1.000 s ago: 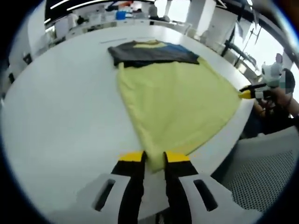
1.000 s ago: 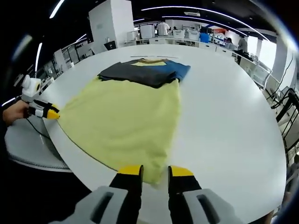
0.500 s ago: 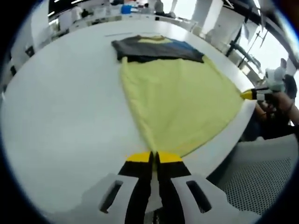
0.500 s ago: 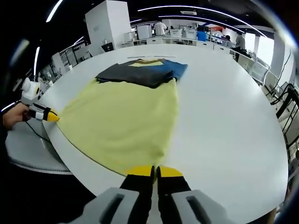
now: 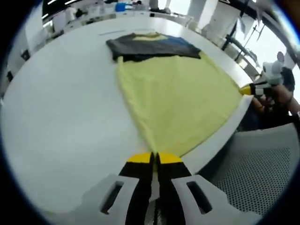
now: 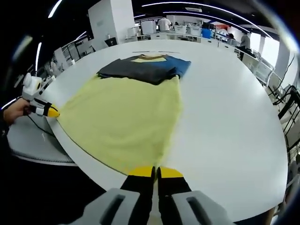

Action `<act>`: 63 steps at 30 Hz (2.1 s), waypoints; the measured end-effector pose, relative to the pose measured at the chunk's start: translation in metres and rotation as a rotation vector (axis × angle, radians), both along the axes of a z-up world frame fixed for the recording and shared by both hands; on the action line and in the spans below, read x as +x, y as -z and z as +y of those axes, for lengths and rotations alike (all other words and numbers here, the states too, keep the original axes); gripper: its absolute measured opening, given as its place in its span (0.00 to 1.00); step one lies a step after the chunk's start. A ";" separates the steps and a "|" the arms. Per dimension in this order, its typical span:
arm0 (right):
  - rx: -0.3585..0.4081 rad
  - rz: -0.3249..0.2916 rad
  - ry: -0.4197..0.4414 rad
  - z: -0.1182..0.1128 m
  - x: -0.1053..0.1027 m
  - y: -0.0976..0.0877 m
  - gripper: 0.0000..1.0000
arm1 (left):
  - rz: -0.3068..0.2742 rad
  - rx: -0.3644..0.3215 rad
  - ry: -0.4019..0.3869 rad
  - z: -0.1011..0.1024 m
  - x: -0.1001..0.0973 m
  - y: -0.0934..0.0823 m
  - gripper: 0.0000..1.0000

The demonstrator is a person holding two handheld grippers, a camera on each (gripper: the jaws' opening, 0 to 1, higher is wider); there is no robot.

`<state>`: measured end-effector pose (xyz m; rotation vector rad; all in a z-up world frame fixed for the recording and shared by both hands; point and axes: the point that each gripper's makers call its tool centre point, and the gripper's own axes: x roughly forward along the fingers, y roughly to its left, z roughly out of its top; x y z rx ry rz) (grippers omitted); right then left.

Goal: Fold the garment on the visible template until the final outline fits inside the template.

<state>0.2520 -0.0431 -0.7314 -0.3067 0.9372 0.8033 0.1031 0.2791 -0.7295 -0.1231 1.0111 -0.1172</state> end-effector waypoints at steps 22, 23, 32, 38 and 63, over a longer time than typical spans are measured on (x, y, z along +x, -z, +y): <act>-0.002 0.018 0.009 -0.013 -0.021 0.005 0.00 | 0.049 0.036 0.058 -0.014 -0.029 -0.001 0.00; -0.001 0.017 0.008 -0.013 -0.021 0.005 0.00 | 0.049 0.035 0.057 -0.014 -0.029 -0.001 0.00; -0.012 0.037 -0.001 -0.015 -0.028 0.005 0.00 | 0.062 -0.034 0.018 -0.016 -0.038 -0.003 0.00; -0.024 0.047 -0.008 -0.015 -0.032 0.003 0.00 | 0.066 -0.044 0.007 -0.016 -0.038 -0.010 0.00; 0.049 -0.162 -0.092 0.003 0.006 -0.072 0.00 | -0.044 -0.056 0.026 -0.007 -0.006 -0.081 0.00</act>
